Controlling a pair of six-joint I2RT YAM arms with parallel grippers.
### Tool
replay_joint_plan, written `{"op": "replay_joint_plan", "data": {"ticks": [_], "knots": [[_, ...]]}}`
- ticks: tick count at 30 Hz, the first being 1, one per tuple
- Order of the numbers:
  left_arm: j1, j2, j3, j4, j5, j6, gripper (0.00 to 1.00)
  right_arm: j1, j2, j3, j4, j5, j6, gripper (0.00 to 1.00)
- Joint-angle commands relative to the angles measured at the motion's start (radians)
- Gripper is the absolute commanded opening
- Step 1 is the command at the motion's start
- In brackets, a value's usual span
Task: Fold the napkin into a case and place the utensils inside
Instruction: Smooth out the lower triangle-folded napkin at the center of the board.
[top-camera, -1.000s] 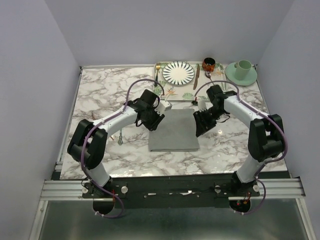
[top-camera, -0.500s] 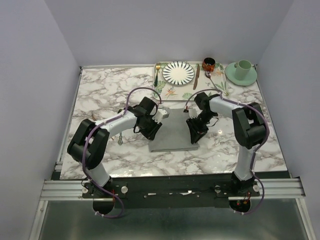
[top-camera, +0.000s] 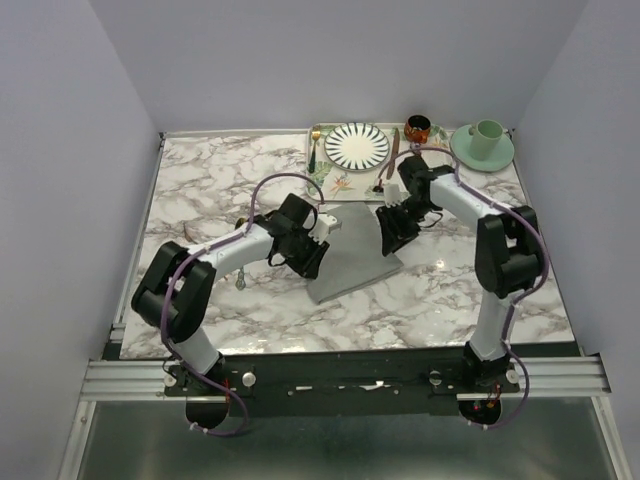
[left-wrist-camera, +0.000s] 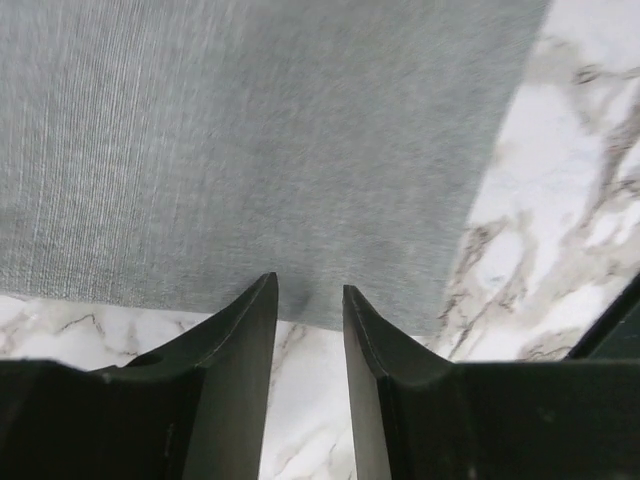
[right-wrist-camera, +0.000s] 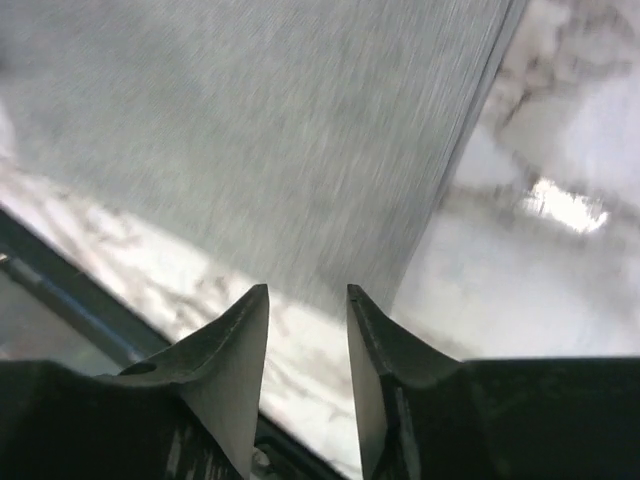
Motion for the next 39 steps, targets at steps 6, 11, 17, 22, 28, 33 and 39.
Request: {"op": "replay_joint_plan", "data": {"ticks": [6, 11, 17, 22, 28, 33, 39], "knots": [[-0.162, -0.139, -0.041, 0.093, -0.076, 0.061, 0.45, -0.172, -0.313, -0.426, 0.188, -0.339, 0.192, 0.49], [-0.189, -0.127, -0.047, 0.113, -0.112, 0.062, 0.44, -0.224, -0.336, -0.583, 0.414, -0.398, 0.367, 0.45], [-0.205, -0.103, -0.052, 0.125, -0.136, 0.084, 0.42, -0.24, -0.29, -0.669, 0.587, -0.397, 0.49, 0.41], [-0.205, -0.089, -0.05, 0.136, -0.142, 0.081, 0.42, -0.258, -0.266, -0.706, 0.656, -0.344, 0.551, 0.33], [-0.205, -0.08, -0.052, 0.142, -0.141, 0.079, 0.42, -0.263, -0.237, -0.727, 0.713, -0.321, 0.593, 0.3], [-0.205, -0.069, -0.058, 0.139, -0.136, 0.088, 0.43, -0.267, -0.224, -0.732, 0.723, -0.323, 0.599, 0.32], [-0.211, -0.061, -0.064, 0.138, -0.136, 0.101, 0.43, -0.276, -0.246, -0.743, 0.722, -0.358, 0.597, 0.36]]}}
